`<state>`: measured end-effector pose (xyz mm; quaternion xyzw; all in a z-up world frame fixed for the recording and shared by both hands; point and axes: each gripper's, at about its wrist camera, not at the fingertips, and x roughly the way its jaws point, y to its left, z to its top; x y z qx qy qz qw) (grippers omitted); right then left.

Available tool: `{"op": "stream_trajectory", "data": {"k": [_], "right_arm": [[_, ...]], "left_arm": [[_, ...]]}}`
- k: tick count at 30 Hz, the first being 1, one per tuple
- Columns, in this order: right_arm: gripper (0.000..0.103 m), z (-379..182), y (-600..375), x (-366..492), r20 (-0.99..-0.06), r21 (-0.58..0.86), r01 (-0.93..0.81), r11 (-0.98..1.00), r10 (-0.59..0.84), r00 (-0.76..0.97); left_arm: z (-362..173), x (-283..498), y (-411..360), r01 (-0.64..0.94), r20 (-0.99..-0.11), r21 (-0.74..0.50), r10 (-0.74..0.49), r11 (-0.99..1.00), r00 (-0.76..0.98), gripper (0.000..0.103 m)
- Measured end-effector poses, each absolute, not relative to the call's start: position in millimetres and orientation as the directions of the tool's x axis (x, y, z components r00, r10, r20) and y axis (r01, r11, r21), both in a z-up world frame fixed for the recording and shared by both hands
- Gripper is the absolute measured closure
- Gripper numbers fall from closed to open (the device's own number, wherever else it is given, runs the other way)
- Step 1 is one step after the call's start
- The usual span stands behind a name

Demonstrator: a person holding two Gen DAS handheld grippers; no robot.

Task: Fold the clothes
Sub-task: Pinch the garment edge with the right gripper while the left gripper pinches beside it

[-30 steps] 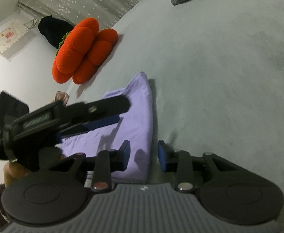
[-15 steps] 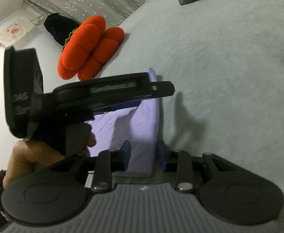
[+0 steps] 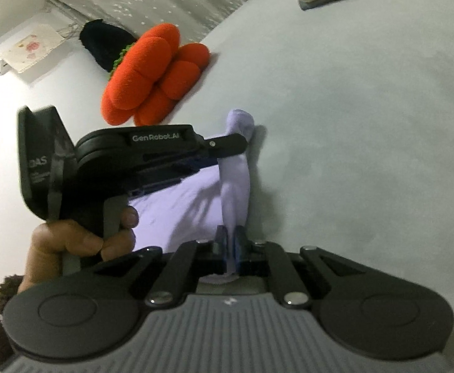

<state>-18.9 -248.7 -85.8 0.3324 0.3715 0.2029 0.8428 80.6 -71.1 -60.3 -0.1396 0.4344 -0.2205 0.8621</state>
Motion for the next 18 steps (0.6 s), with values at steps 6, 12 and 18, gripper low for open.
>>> {"op": "stream_trajectory", "data": {"k": [6,12,18], "right_arm": [[0.096,-73.0,-234.0,-13.5,-0.442,0.734,-0.148,0.662,0.633,0.635],[0.096,-59.4,-205.7,-4.1,-0.405,0.740,-0.215,0.638,0.677,0.615],[0.096,-52.1,-176.3,6.8,-0.394,0.741,-0.258,0.620,0.712,0.581]], "left_arm": [[-45.9,72.7,-49.3,0.257,-0.649,-0.484,-0.541,0.836,0.535,0.094],[-33.2,68.6,-19.3,0.246,-0.622,-0.497,-0.540,0.832,0.567,0.094],[-26.7,65.9,17.3,0.207,-0.605,-0.517,-0.526,0.830,0.598,0.094]]}}
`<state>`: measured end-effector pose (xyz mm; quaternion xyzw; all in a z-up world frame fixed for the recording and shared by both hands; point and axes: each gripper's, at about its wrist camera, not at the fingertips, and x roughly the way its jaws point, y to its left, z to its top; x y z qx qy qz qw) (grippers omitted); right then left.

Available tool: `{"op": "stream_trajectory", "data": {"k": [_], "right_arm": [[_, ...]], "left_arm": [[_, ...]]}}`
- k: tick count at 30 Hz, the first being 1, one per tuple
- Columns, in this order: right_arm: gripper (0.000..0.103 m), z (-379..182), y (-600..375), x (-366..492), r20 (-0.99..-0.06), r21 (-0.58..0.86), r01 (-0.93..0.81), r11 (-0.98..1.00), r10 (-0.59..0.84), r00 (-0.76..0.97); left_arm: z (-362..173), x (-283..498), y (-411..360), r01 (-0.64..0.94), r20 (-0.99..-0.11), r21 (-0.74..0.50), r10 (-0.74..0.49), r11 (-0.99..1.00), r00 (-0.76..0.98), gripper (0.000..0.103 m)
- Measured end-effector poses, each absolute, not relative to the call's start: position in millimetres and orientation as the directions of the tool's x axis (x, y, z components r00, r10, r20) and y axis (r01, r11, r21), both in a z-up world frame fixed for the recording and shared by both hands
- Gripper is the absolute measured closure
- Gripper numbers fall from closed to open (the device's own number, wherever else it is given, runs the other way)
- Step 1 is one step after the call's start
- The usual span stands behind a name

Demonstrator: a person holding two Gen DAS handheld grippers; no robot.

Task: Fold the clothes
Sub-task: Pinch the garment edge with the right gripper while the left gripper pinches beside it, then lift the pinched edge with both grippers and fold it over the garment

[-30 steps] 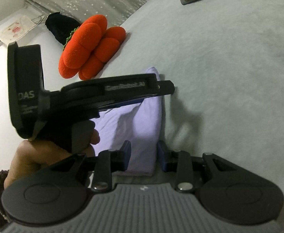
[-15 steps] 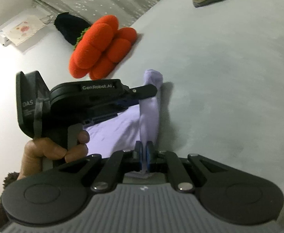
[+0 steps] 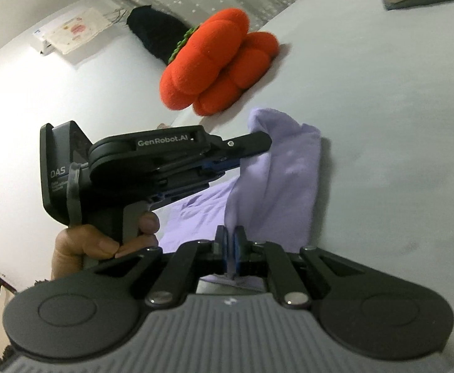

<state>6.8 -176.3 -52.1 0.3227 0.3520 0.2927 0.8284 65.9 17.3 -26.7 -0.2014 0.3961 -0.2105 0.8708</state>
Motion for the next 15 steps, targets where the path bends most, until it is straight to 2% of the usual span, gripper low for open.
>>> {"op": "stream_trajectory", "data": {"k": [15], "right_arm": [[0.096,-44.1,-120.0,22.4,-0.377,0.744,-0.328,0.582,0.772,0.512]], "left_arm": [[-21.6,62.4,92.9,0.147,-0.570,-0.546,-0.495,0.825,0.656,0.094]]}}
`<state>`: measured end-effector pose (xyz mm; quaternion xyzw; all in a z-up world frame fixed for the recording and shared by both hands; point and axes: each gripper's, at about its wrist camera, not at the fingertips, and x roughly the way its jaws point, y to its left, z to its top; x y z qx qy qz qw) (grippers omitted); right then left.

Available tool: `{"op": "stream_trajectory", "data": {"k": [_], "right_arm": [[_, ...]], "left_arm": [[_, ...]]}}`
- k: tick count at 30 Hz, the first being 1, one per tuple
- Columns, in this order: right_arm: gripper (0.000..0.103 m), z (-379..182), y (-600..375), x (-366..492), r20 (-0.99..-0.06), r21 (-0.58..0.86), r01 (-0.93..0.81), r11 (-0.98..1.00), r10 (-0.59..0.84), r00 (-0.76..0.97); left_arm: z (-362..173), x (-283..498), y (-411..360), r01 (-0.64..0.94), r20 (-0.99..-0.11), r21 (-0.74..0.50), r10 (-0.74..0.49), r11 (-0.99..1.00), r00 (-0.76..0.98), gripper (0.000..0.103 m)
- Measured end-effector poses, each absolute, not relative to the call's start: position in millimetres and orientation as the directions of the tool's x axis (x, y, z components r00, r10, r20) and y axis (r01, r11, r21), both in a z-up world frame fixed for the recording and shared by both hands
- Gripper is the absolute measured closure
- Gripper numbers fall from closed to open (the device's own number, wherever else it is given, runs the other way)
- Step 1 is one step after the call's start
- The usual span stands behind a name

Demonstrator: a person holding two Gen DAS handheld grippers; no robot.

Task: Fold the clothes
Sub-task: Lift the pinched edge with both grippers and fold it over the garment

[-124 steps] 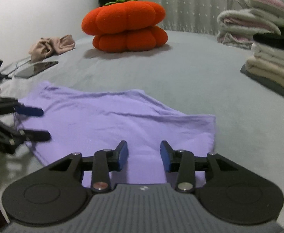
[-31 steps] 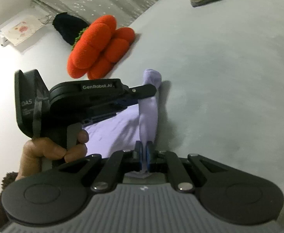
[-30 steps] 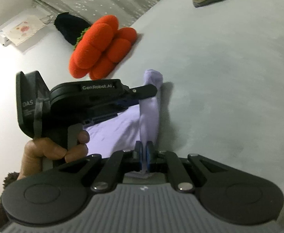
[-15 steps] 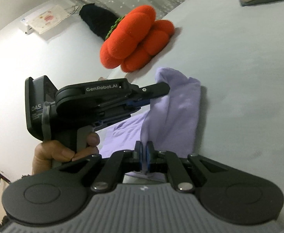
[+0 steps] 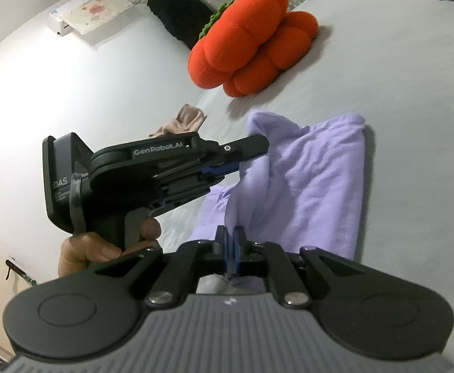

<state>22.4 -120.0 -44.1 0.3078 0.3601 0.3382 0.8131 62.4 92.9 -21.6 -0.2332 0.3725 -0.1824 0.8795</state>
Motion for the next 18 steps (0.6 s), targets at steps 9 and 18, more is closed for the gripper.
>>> {"op": "stream_trajectory", "data": {"k": [9,18], "right_arm": [[0.096,-43.9,-93.5,29.0,-0.382,0.747,-0.343,0.570,0.790,0.480],[0.096,-45.9,-62.6,38.4,-0.388,0.753,-0.357,0.553,0.810,0.439]], "left_arm": [[-20.0,58.6,126.8,0.155,-0.558,-0.536,-0.486,0.830,0.673,0.094],[-26.1,59.3,163.6,0.120,-0.564,-0.539,-0.462,0.834,0.685,0.094]]}}
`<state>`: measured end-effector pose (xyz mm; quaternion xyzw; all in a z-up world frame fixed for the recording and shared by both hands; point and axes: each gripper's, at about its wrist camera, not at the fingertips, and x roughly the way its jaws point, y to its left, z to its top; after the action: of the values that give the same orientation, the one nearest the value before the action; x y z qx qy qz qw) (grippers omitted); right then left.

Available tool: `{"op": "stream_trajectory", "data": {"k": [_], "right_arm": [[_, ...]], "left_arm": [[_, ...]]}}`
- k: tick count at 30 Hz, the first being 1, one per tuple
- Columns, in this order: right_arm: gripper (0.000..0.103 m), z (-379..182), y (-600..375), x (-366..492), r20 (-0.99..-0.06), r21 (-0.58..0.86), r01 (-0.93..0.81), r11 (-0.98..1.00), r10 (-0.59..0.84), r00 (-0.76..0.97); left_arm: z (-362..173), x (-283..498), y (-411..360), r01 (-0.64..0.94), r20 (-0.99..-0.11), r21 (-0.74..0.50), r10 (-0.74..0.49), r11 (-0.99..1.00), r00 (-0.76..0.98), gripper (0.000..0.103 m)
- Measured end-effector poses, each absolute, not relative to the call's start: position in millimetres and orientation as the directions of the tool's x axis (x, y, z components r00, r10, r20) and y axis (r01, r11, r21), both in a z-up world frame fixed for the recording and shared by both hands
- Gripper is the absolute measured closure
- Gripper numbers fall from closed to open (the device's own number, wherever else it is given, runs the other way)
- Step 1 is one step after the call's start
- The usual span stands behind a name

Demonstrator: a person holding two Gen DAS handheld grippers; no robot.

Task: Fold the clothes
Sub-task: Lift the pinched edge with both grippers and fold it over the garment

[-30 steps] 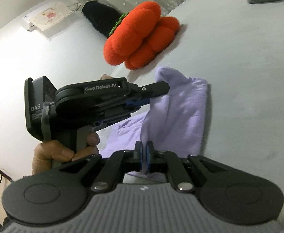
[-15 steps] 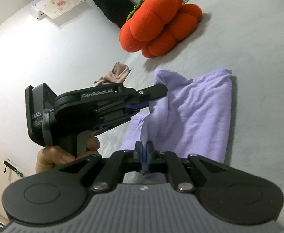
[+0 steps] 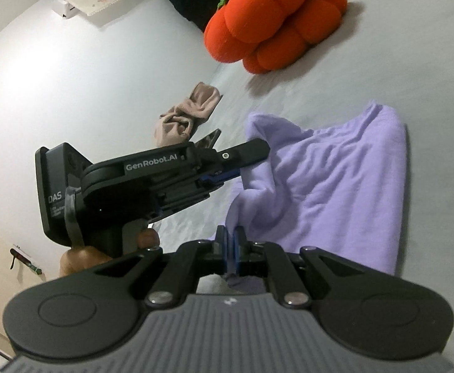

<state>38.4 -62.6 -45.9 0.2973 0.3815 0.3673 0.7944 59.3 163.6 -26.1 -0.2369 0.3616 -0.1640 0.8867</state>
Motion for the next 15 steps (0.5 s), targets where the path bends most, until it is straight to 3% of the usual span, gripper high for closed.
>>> {"op": "stream_trajectory", "data": {"k": [15], "right_arm": [[0.096,-63.4,6.1,60.2,-0.407,0.747,-0.381,0.544,0.829,0.384]], "left_arm": [[-47.0,67.6,218.0,0.051,-0.597,-0.534,-0.418,0.844,0.685,0.094]]}}
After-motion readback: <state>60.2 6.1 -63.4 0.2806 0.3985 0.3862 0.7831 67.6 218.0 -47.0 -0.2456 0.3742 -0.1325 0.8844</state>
